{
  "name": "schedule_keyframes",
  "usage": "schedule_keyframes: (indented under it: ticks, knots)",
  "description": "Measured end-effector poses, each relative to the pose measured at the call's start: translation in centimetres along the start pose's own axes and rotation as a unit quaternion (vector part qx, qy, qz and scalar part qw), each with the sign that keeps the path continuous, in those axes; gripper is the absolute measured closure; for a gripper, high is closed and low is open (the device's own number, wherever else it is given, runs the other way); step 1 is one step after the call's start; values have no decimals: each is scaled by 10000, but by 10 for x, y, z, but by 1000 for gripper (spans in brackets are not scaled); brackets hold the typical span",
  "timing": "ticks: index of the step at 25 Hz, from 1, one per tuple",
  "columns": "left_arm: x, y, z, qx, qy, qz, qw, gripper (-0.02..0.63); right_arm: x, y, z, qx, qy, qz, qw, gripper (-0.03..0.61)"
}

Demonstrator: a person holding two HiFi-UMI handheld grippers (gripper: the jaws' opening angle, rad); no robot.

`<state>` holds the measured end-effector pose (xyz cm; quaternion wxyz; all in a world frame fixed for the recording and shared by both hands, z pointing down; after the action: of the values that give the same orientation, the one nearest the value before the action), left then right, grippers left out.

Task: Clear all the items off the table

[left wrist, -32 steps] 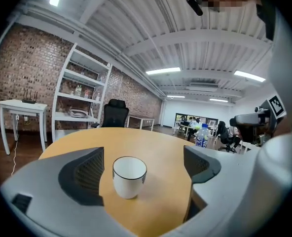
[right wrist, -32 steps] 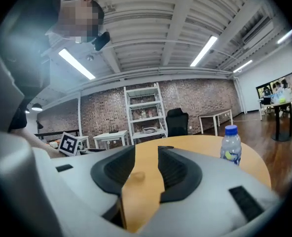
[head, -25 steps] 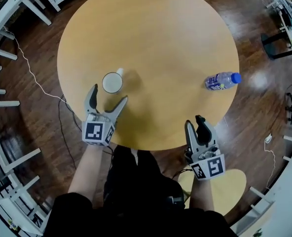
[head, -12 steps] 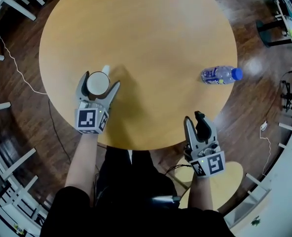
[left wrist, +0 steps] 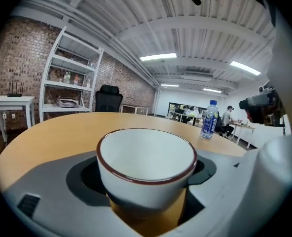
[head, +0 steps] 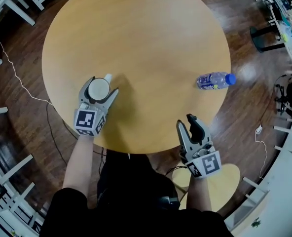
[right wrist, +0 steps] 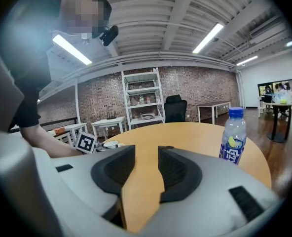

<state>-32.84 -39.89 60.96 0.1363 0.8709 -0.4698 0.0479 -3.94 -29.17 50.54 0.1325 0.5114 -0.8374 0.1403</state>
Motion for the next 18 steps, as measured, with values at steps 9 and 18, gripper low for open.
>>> schedule_keyframes:
  ticks: [9, 18]
  knots:
    - [-25, -14, 62, 328, -442, -758, 9956, 199, -9, 23, 28, 289, -474, -378, 9977, 429]
    - [-26, -61, 144, 922, -901, -1654, 9778, 199, -56, 29, 50, 361, -1299, -910, 9867, 428]
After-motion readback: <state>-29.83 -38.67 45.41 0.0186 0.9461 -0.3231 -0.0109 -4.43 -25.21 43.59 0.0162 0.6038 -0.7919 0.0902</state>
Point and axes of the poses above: the fingertips, and each gripper's own axes: x forward along the fingers, y to its left, z out of its top, the point moved 4 cm from there along -x, backward along the fingers, and after that the axes turned 7 degrees about -z, right-handed, at the moved point
